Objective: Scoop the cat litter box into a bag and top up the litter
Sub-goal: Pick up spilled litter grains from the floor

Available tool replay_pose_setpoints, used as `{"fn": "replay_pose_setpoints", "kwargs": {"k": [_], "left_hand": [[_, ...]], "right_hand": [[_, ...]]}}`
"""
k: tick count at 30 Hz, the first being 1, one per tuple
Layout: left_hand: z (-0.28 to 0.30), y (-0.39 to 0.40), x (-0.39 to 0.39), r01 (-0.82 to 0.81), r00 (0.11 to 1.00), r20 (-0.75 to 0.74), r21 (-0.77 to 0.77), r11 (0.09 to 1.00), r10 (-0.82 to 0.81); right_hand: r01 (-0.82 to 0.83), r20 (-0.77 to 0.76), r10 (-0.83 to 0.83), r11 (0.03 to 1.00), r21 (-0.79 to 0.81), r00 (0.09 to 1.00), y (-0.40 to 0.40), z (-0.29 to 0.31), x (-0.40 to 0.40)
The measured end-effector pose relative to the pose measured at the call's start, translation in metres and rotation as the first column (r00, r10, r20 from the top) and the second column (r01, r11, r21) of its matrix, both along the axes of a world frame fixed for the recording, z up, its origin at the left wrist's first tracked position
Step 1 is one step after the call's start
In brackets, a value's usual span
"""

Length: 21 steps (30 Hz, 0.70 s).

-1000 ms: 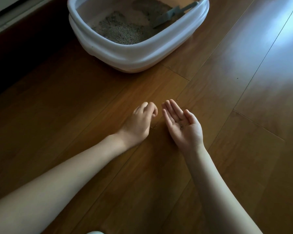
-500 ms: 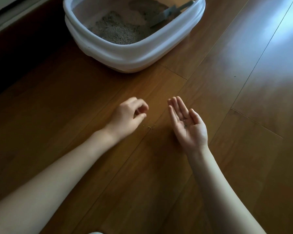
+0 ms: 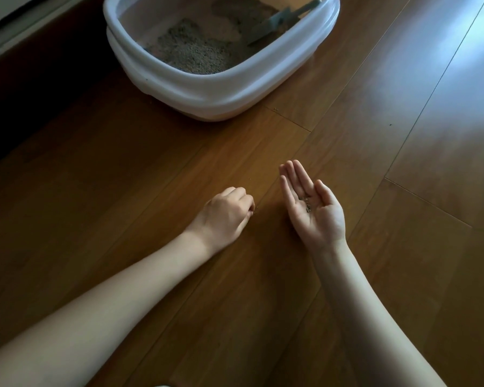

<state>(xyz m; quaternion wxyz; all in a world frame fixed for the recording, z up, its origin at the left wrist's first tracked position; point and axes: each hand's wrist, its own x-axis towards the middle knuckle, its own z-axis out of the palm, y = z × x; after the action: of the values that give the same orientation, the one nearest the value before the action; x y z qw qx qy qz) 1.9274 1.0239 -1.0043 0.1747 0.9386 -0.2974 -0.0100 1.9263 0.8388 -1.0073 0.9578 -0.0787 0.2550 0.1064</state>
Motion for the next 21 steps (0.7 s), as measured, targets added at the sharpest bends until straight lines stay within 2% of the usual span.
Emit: {"fn": "replay_pose_setpoints", "kwargs": {"k": [5,7,9,11,14,18,21], "left_hand": [[0.0,-0.017,0.002,0.038,0.997,0.054,0.237,0.971,-0.052],[0.002,-0.023,0.005,0.01,1.0,-0.018,0.275,0.961,-0.005],[0.004,-0.02,0.01,-0.059,0.99,-0.112,0.19,0.98,0.082],[0.011,-0.018,0.012,-0.106,0.984,-0.145,0.003,0.994,0.105],[0.024,-0.025,0.011,-0.06,0.998,-0.016,-0.272,0.96,0.058],[0.034,-0.032,0.017,0.068,0.994,0.102,-0.287,0.955,-0.04],[0.039,-0.02,0.024,-0.062,0.992,0.084,-0.353,0.933,0.097]], "right_hand": [[-0.002,0.011,0.002,1.0,0.019,1.0,0.001,0.001,-0.001],[-0.005,0.007,0.005,1.0,0.001,1.0,0.0,0.001,-0.001],[-0.024,0.007,0.025,0.999,-0.035,1.0,0.001,0.001,-0.001],[-0.06,0.002,0.061,0.995,-0.082,0.998,0.005,0.0,-0.002],[-0.144,-0.018,0.143,0.98,-0.138,0.99,0.012,0.002,-0.004],[-0.164,-0.008,0.164,0.983,-0.077,0.986,0.022,0.003,-0.005],[-0.136,0.011,0.136,0.99,-0.041,0.991,0.018,0.005,-0.002]]}}
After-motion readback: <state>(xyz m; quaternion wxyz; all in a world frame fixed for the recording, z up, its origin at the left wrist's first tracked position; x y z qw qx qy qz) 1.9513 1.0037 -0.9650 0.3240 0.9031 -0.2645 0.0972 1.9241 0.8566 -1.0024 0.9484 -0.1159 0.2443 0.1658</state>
